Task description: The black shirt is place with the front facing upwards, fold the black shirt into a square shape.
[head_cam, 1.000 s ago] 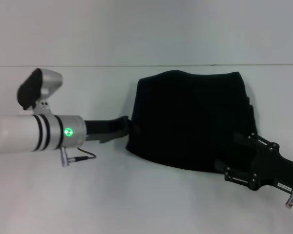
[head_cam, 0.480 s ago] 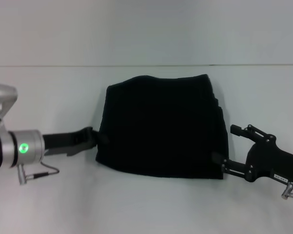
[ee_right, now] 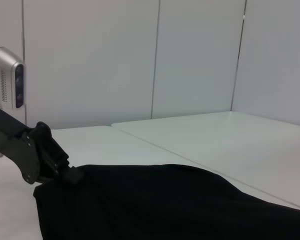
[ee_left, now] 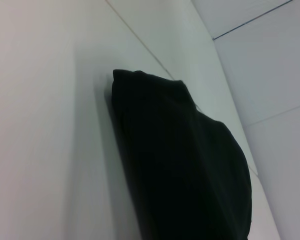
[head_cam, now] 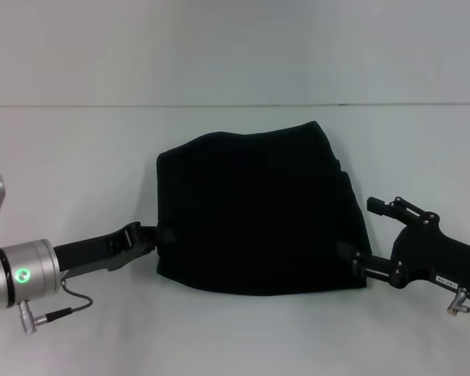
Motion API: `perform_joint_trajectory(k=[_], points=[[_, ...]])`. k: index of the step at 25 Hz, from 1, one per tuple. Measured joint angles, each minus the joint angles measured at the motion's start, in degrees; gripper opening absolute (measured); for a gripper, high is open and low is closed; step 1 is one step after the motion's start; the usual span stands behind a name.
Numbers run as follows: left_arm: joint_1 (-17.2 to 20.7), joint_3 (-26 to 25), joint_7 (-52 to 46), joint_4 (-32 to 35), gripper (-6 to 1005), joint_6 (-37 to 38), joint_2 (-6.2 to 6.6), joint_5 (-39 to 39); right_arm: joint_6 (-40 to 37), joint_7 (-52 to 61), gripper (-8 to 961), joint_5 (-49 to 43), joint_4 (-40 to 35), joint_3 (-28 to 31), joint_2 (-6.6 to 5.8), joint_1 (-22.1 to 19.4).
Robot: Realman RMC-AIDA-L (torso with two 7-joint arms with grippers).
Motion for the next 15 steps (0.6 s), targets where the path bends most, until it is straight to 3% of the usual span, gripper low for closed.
perform_joint_trajectory(k=[8, 13, 15], points=[[0.2, -0.6, 5.3, 0.4, 152, 2.3, 0.48, 0.3, 0.0, 0.0, 898, 0.1, 0.4, 0.0, -0.01, 0.0], [0.8, -2.6, 11.9, 1.0, 269, 4.4, 1.07, -0.1, -0.4, 0.1, 899, 0.1, 0.5, 0.0, -0.02, -0.1], [2.3, -7.3, 24.2, 3.2, 315, 11.1, 0.67, -0.1, -0.5, 0.3, 899, 0.1, 0.5, 0.0, -0.06, -0.1]])
